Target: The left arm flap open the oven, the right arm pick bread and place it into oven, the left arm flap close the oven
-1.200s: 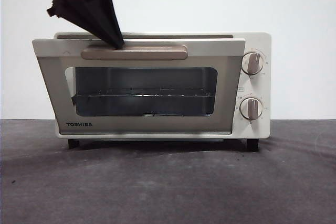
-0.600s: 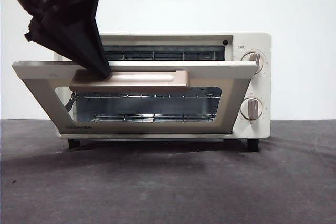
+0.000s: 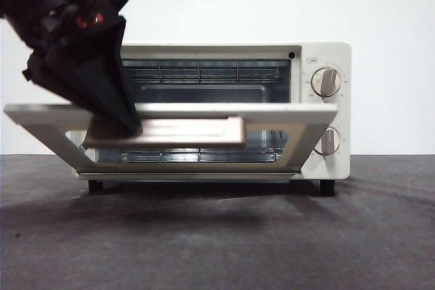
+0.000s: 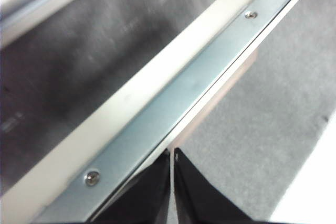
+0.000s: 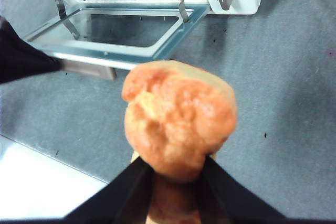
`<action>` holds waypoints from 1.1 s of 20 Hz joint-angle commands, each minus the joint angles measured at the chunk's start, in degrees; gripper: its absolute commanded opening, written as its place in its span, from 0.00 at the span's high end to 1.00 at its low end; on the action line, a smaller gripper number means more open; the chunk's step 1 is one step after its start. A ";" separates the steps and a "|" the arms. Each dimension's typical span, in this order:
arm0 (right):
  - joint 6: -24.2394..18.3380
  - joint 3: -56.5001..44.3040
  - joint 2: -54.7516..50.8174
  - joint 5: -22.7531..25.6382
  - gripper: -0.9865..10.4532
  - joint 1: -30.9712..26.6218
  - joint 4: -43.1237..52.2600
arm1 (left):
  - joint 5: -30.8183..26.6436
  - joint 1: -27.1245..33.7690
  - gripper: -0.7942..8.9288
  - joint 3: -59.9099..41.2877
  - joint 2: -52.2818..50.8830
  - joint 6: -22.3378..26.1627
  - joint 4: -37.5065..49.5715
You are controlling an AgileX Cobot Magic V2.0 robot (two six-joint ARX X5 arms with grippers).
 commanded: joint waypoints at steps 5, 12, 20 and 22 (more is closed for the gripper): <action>0.48 1.03 0.11 0.00 0.83 0.28 0.61 | -0.90 -2.27 0.90 -3.56 0.68 -2.34 3.67; 0.59 1.01 1.25 -4.11 0.83 0.31 1.57 | -0.87 -3.72 0.90 -3.52 -6.32 -6.36 3.06; 4.57 1.01 13.31 -12.57 0.83 5.27 16.76 | -0.87 -3.67 0.90 -3.43 -26.40 -9.40 -5.99; 7.34 1.01 17.68 -10.49 0.83 9.35 22.47 | -0.90 -3.67 0.90 -3.43 -31.34 -11.08 -7.26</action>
